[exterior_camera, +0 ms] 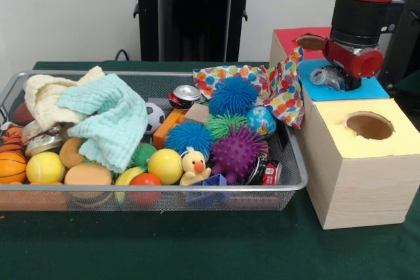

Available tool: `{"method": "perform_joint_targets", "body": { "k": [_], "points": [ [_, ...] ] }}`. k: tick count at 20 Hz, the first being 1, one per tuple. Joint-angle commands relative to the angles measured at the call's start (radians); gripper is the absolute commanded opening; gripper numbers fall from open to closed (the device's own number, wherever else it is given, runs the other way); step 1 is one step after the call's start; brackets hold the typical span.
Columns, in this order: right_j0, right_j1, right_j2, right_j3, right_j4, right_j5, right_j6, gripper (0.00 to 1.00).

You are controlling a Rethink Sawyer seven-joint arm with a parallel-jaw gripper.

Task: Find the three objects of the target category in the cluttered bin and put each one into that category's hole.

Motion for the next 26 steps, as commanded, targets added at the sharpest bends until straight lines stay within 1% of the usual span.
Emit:
{"method": "perform_joint_targets", "body": {
  "k": [1,3,4,5,7,9,13,14,16,18,21,23,26],
  "points": [
    [-0.054,0.059,0.004,0.007,-0.045,0.171,0.072,0.00],
    [-0.033,0.041,-0.051,-0.028,-0.066,0.266,0.079,0.00],
    [-0.037,0.025,-0.059,-0.041,-0.076,0.313,0.081,0.00],
    [-0.051,0.002,-0.051,-0.049,-0.084,0.363,0.080,0.00],
    [-0.091,-0.040,-0.010,-0.052,-0.087,0.430,0.079,0.00],
    [-0.122,-0.075,0.015,-0.062,-0.091,0.505,0.079,0.00],
    [-0.138,-0.133,0.002,-0.109,-0.128,0.676,0.099,0.00],
    [-0.134,-0.135,-0.005,-0.113,-0.133,0.680,0.102,0.00],
    [-0.113,-0.119,-0.029,-0.124,-0.143,0.648,0.118,0.00],
    [-0.106,-0.107,-0.039,-0.137,-0.153,0.636,0.127,0.00],
    [-0.112,-0.110,-0.032,-0.133,-0.159,0.631,0.125,0.00],
    [-0.102,-0.091,-0.030,-0.128,-0.158,0.589,0.138,0.00],
    [-0.077,-0.040,-0.029,-0.132,-0.146,0.499,0.168,0.00]
  ]
}}
